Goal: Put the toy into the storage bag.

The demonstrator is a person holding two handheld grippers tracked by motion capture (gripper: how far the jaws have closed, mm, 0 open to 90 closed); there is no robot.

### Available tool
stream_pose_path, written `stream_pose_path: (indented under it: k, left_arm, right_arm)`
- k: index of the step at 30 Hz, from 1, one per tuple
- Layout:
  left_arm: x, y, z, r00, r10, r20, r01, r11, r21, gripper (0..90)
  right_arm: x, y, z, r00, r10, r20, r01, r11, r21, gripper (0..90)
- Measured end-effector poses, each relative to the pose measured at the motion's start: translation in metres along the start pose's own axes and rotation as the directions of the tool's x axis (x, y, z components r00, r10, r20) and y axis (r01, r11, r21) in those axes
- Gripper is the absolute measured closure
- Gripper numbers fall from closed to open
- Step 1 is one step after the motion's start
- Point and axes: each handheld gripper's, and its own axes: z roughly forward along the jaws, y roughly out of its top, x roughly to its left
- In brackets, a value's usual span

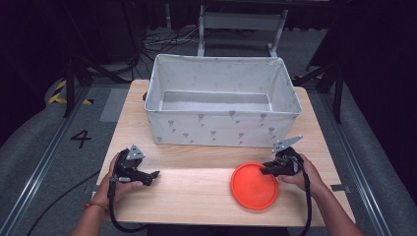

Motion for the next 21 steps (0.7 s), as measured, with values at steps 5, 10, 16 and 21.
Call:
stream_pose_path:
  k: [5, 10, 16, 21]
  left_arm:
    - [0.000, 0.000, 0.000, 1.0000, 0.001, 0.001, -0.001, 1.0000, 0.000, 0.2]
    - [0.000, 0.000, 0.000, 1.0000, 0.001, 0.001, -0.001, 1.0000, 0.000, 0.2]
    - [0.000, 0.000, 0.000, 1.0000, 0.001, 0.001, -0.001, 1.0000, 0.001, 0.2]
    - [0.000, 0.000, 0.000, 1.0000, 0.001, 0.001, -0.001, 1.0000, 0.000, 0.3]
  right_arm:
    - [0.004, 0.007, -0.015, 0.9987, -0.042, -0.029, 0.041, 0.999, -0.020, 80.6]
    - [0.014, 0.015, -0.029, 0.9956, -0.089, -0.030, 0.089, 0.996, -0.016, 82.3]
    - [0.038, 0.030, -0.049, 0.9790, -0.203, 0.018, 0.203, 0.979, 0.021, 82.5]
    - [0.050, 0.037, -0.060, 0.9628, -0.266, 0.045, 0.264, 0.963, 0.047, 82.6]
